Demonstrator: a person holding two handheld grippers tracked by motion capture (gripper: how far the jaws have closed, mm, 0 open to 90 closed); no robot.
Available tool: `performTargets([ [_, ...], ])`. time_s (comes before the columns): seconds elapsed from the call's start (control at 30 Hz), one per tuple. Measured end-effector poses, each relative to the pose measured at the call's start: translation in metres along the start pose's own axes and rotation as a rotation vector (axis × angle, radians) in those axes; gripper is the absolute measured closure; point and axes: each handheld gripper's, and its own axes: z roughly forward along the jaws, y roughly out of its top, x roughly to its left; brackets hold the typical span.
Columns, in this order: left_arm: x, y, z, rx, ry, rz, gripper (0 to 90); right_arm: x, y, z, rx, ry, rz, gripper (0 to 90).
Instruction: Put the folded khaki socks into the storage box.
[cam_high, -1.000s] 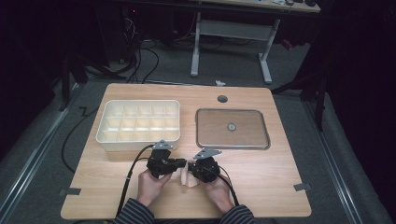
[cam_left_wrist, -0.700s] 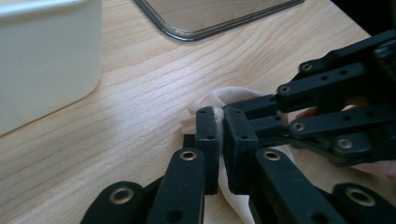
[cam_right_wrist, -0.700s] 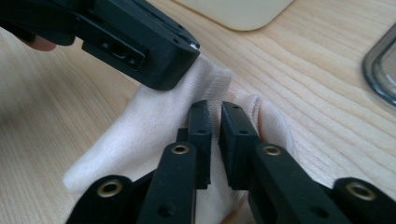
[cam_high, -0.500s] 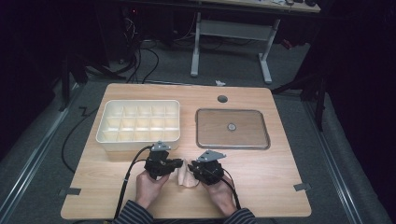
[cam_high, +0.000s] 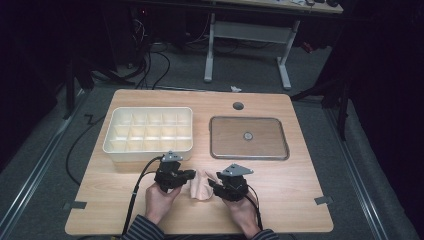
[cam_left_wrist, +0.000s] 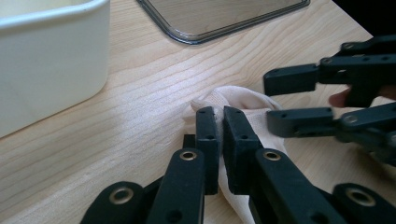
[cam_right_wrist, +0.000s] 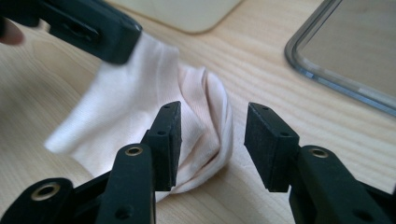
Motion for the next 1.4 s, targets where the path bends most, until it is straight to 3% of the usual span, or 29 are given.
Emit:
performTargets([
  [0.27,-0.003,0.002,-0.001,-0.004,-0.002,0.008,85.7,0.005,-0.005,0.016,0.057,0.009,-0.007,58.1],
  [0.57,-0.010,0.010,0.000,-0.010,-0.032,0.037,85.7,0.006,-0.005,0.017,0.063,0.022,-0.035,63.6],
  [0.8,-0.010,0.011,0.001,-0.018,-0.052,0.024,85.7,0.007,-0.002,0.020,0.066,0.031,-0.058,64.4],
  [1.03,-0.014,0.017,0.004,-0.008,-0.059,0.054,85.7,0.012,0.004,0.025,0.077,0.040,-0.088,65.0],
  [1.4,-0.014,0.020,0.014,0.001,-0.078,0.067,85.7,0.012,0.005,0.029,0.068,0.091,-0.087,66.4],
])
